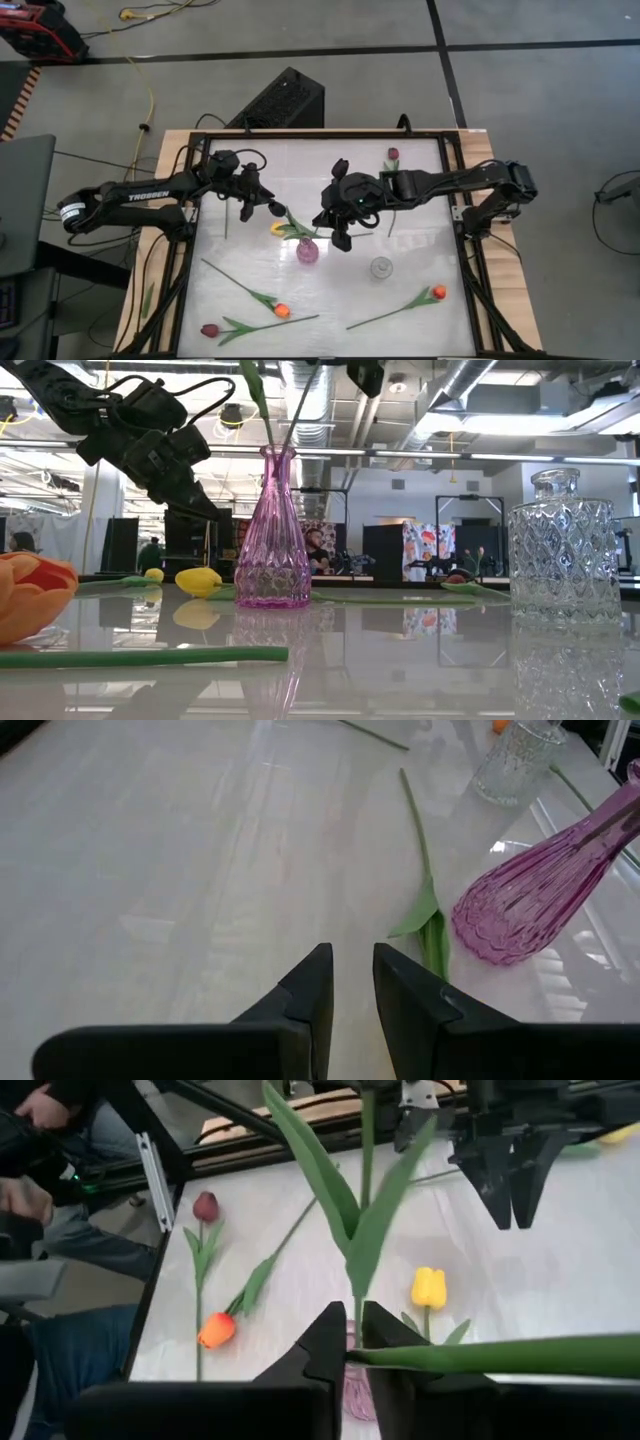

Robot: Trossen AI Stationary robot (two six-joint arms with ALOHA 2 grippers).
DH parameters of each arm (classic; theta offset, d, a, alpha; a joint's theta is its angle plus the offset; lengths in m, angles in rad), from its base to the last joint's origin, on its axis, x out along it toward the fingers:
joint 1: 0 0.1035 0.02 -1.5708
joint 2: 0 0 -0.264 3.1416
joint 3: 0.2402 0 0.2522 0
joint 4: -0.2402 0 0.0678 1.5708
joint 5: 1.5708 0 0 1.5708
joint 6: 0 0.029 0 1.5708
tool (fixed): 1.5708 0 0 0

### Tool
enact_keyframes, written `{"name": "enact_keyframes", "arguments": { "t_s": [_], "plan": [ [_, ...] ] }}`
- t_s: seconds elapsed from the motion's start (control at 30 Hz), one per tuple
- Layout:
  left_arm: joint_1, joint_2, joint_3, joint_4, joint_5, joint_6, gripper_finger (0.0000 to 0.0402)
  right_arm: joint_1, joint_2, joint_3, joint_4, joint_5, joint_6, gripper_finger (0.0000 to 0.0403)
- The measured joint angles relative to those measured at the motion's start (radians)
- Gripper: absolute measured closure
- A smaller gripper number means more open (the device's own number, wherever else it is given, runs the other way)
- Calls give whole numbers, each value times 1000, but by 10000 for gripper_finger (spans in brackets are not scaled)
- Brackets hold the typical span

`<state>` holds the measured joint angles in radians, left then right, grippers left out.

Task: Sort flowers into vase by color
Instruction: Put the black flower into the pink vase, then put the top red flower into the pink vase

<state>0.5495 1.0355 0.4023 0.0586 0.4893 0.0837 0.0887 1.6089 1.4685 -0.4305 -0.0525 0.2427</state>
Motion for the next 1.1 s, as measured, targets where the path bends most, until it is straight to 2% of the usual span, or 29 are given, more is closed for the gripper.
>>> {"name": "enact_keyframes", "arguments": {
  "t_s": [0.17,0.47,0.57,0.83,0.97,1.1],
  "plan": [
    [0,0,0,2,0,1,340,0,-4,0,-28,0,-4,299],
    [0,0,0,2,0,1,340,0,-4,4,-94,-3,-39,178],
    [0,0,0,3,0,1,340,0,-3,43,-145,-28,-40,149],
    [0,0,0,2,0,1,340,10,-5,159,-395,-36,-41,138],
    [0,0,0,2,0,5,340,16,-5,186,-441,-40,-49,138],
    [0,0,0,1,0,5,340,13,-5,199,-465,-111,-50,138]
  ]
}}
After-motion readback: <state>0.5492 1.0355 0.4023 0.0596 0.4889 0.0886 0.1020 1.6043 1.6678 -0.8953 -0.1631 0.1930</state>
